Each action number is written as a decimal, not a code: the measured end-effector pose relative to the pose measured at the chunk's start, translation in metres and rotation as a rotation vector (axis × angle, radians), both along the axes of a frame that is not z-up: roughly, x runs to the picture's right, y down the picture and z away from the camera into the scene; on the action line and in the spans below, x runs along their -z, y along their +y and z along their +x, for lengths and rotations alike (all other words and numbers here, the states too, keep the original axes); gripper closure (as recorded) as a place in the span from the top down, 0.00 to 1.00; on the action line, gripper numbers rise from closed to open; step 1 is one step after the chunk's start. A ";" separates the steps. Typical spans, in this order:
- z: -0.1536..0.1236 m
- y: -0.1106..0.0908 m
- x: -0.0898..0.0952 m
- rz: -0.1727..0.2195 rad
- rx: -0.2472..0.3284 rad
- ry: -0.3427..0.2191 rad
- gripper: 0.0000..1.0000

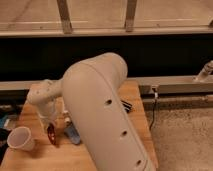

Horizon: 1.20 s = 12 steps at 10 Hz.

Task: Place the pepper on the white sponge

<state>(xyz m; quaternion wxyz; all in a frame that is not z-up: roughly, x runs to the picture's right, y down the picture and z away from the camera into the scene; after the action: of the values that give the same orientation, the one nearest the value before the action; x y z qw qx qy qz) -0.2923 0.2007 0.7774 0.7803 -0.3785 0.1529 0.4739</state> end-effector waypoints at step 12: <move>0.121 -0.049 -0.015 0.117 -0.048 0.115 0.00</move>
<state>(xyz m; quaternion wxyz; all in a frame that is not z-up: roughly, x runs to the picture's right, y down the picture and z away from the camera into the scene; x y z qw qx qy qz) -0.1709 0.1521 0.7919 0.7794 -0.3080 0.1607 0.5214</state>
